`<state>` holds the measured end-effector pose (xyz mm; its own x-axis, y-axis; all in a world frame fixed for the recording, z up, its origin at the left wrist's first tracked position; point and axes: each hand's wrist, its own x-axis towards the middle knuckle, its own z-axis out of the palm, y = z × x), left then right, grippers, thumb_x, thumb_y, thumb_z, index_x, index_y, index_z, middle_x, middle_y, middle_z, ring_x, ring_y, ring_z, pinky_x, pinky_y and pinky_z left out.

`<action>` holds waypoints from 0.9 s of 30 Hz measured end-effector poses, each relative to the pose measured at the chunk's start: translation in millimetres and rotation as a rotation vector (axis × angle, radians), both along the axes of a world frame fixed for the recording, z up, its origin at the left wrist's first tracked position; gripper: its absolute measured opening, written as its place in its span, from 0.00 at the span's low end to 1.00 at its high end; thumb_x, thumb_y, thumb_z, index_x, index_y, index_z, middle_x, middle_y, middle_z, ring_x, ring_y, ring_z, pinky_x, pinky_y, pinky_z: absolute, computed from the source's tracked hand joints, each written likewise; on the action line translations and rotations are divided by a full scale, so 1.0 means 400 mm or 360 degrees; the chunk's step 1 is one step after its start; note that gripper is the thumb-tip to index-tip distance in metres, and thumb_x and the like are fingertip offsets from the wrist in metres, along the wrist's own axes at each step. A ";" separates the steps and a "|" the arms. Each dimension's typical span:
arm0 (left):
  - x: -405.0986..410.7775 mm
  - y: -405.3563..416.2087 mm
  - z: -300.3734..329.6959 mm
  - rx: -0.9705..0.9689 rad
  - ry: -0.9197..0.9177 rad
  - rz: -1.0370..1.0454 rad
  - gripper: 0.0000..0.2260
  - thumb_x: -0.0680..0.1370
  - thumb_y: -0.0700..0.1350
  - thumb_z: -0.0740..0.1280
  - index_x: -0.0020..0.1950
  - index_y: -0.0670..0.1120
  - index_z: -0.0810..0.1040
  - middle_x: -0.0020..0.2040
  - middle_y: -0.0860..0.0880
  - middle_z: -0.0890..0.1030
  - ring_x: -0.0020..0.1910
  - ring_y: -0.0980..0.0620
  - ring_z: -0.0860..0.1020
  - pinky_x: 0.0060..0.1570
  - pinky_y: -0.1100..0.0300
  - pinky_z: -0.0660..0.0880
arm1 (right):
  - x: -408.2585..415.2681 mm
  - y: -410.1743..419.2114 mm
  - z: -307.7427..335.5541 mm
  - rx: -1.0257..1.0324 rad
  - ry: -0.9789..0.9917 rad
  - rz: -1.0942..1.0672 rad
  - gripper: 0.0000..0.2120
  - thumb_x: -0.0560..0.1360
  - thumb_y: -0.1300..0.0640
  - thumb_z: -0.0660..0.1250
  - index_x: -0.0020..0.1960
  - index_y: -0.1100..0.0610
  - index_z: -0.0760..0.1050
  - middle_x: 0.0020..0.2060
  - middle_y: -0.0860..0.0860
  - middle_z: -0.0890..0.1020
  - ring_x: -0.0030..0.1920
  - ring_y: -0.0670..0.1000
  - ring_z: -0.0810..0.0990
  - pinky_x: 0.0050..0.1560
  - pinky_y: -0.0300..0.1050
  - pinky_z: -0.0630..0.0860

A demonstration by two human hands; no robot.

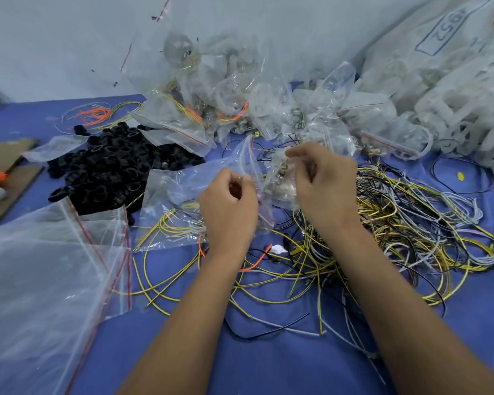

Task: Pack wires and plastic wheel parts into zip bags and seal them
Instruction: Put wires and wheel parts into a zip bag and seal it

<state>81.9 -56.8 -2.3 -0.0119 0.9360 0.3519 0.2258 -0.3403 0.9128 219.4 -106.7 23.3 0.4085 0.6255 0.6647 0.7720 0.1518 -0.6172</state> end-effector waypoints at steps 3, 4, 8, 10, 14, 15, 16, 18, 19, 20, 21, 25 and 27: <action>-0.001 -0.003 0.001 0.0126 0.0027 0.0019 0.11 0.78 0.47 0.68 0.36 0.48 0.73 0.30 0.53 0.76 0.31 0.55 0.74 0.35 0.58 0.72 | -0.024 0.005 -0.003 -0.0032 0.0204 0.0198 0.10 0.76 0.66 0.69 0.55 0.57 0.84 0.43 0.45 0.85 0.40 0.40 0.83 0.40 0.37 0.79; -0.002 -0.003 0.000 0.0169 0.0055 0.0021 0.11 0.78 0.47 0.67 0.37 0.48 0.73 0.30 0.52 0.76 0.32 0.53 0.75 0.36 0.54 0.73 | -0.033 0.005 -0.003 -0.0106 0.0352 0.0352 0.12 0.75 0.66 0.72 0.57 0.57 0.83 0.47 0.46 0.86 0.44 0.43 0.85 0.45 0.44 0.83; -0.010 -0.002 0.003 0.0373 0.0155 0.0081 0.10 0.80 0.46 0.66 0.39 0.46 0.73 0.33 0.51 0.75 0.35 0.47 0.75 0.38 0.45 0.72 | -0.042 0.002 -0.005 -0.0269 0.0627 0.0708 0.21 0.71 0.68 0.75 0.62 0.55 0.79 0.54 0.52 0.84 0.52 0.53 0.86 0.52 0.54 0.84; -0.014 -0.004 0.010 0.0523 0.0195 0.0083 0.10 0.80 0.44 0.66 0.40 0.44 0.73 0.34 0.50 0.75 0.36 0.46 0.74 0.37 0.45 0.71 | -0.044 0.008 -0.009 -0.0281 0.0673 0.0707 0.19 0.70 0.69 0.75 0.58 0.57 0.77 0.49 0.54 0.84 0.45 0.57 0.86 0.47 0.54 0.84; -0.007 -0.028 0.025 0.0921 0.0467 0.0054 0.10 0.79 0.45 0.68 0.40 0.44 0.76 0.36 0.48 0.76 0.38 0.44 0.73 0.37 0.49 0.67 | -0.064 0.011 -0.009 -0.0409 0.0446 0.0883 0.09 0.72 0.70 0.68 0.45 0.57 0.79 0.38 0.51 0.83 0.39 0.45 0.79 0.41 0.44 0.79; -0.001 -0.038 0.026 0.0999 0.0488 0.0002 0.09 0.79 0.44 0.69 0.39 0.44 0.76 0.36 0.47 0.76 0.38 0.44 0.72 0.37 0.50 0.66 | -0.068 0.009 -0.012 -0.0455 0.0343 0.0891 0.10 0.73 0.69 0.65 0.42 0.54 0.77 0.36 0.48 0.81 0.39 0.43 0.76 0.40 0.41 0.77; 0.007 -0.048 0.027 0.1053 0.0480 -0.0059 0.09 0.78 0.44 0.69 0.39 0.44 0.76 0.35 0.47 0.75 0.38 0.44 0.72 0.37 0.51 0.66 | -0.070 0.006 -0.019 -0.0484 0.0356 0.0886 0.11 0.73 0.68 0.62 0.41 0.53 0.73 0.35 0.45 0.78 0.39 0.42 0.73 0.38 0.36 0.73; 0.020 -0.068 0.028 0.1114 0.0431 -0.0141 0.09 0.77 0.42 0.69 0.38 0.43 0.75 0.35 0.48 0.74 0.36 0.45 0.72 0.36 0.52 0.66 | -0.075 0.005 -0.028 -0.0445 0.0805 0.0989 0.15 0.78 0.71 0.55 0.39 0.55 0.68 0.30 0.40 0.74 0.33 0.38 0.71 0.32 0.29 0.67; 0.026 -0.076 0.028 0.1131 0.0398 -0.0160 0.09 0.77 0.42 0.70 0.38 0.43 0.75 0.34 0.48 0.74 0.35 0.46 0.71 0.35 0.53 0.66 | -0.078 0.009 -0.029 -0.0379 0.1075 0.1068 0.19 0.80 0.73 0.49 0.37 0.55 0.66 0.26 0.41 0.72 0.28 0.37 0.69 0.29 0.29 0.66; 0.029 -0.082 0.027 0.1138 0.0361 -0.0171 0.09 0.77 0.41 0.70 0.38 0.43 0.75 0.34 0.48 0.73 0.34 0.46 0.70 0.33 0.53 0.65 | -0.081 0.011 -0.027 -0.0335 0.1342 0.1120 0.20 0.80 0.72 0.46 0.36 0.55 0.64 0.23 0.43 0.70 0.26 0.38 0.68 0.27 0.30 0.65; 0.031 -0.085 0.027 0.1135 0.0326 -0.0177 0.09 0.77 0.41 0.70 0.38 0.42 0.74 0.34 0.48 0.73 0.33 0.46 0.70 0.32 0.53 0.65 | -0.080 0.013 -0.023 -0.0323 0.1581 0.1176 0.19 0.80 0.71 0.45 0.36 0.55 0.63 0.23 0.43 0.69 0.25 0.39 0.67 0.26 0.32 0.64; 0.029 -0.090 0.035 0.1121 0.0253 -0.0126 0.10 0.78 0.42 0.68 0.38 0.41 0.74 0.34 0.47 0.74 0.33 0.46 0.70 0.32 0.54 0.65 | -0.083 0.016 -0.001 -0.0512 0.1957 0.1503 0.05 0.80 0.65 0.57 0.52 0.61 0.71 0.38 0.52 0.70 0.39 0.48 0.71 0.42 0.43 0.68; 0.029 -0.090 0.038 0.1109 0.0238 -0.0082 0.09 0.77 0.43 0.67 0.38 0.42 0.74 0.34 0.48 0.74 0.34 0.47 0.69 0.33 0.53 0.65 | -0.081 0.024 -0.007 -0.0712 0.2113 0.1492 0.11 0.82 0.62 0.57 0.62 0.65 0.71 0.50 0.59 0.71 0.52 0.56 0.72 0.58 0.50 0.68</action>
